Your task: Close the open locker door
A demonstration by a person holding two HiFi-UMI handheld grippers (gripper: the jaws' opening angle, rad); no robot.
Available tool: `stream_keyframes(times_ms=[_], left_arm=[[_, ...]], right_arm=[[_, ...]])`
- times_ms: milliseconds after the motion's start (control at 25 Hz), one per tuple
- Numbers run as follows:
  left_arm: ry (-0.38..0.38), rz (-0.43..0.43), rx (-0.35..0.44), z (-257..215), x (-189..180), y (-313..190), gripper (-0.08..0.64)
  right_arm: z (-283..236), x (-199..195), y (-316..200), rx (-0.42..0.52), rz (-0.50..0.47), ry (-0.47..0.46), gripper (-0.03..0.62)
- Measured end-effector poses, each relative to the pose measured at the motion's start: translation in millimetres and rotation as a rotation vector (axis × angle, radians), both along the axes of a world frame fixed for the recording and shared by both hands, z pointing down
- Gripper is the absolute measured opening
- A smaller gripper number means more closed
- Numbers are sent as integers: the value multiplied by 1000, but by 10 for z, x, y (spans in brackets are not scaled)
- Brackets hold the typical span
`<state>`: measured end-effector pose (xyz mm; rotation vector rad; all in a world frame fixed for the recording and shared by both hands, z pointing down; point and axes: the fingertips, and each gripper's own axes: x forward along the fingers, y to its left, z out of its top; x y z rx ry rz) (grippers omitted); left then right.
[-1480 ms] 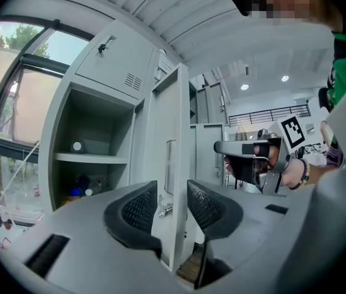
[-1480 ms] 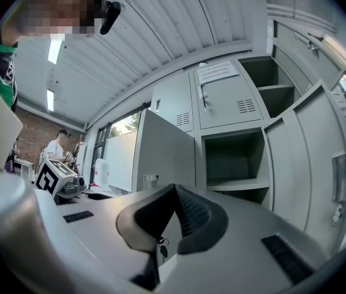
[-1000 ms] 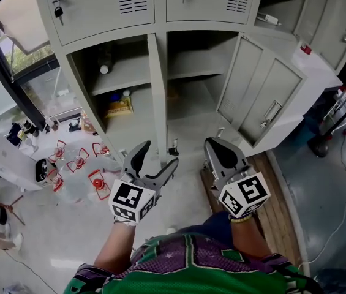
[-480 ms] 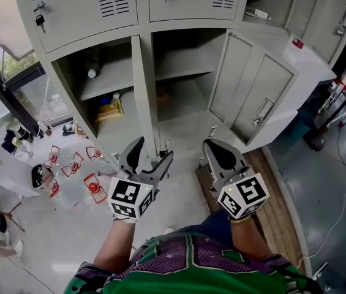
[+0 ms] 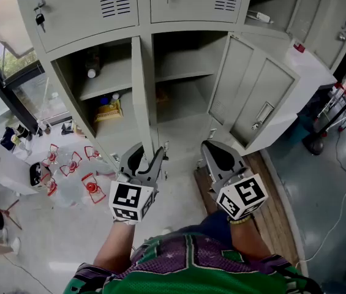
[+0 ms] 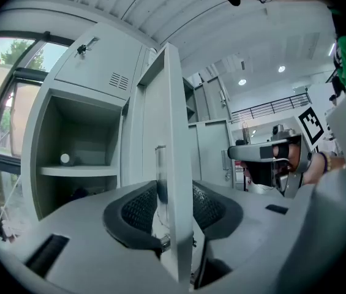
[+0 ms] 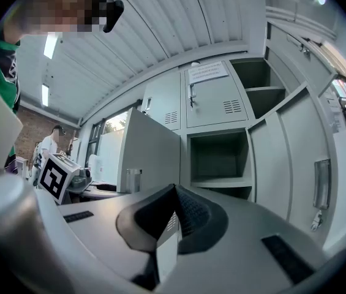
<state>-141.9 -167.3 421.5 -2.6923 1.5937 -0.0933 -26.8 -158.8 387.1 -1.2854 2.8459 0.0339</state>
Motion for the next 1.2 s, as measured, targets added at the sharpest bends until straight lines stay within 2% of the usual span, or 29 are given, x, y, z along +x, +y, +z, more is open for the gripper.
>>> stream_keyframes(times_ms=[480,680,960,1200], left_arm=[[-7,-60,-1,5,-243,37,128],[-52,-109,17,28,-442,41,112],[-36,-154,-16,27,-691,66,94],[-15,-140,-25,38,-805,79,94]], right_arm=[[17,-134,25,-1,-27,7,8],[42,-228,60,-6,-33,10,8],[103,-398,152,-10,-45,27,8],[43,-506,205,3,-40,23,8]])
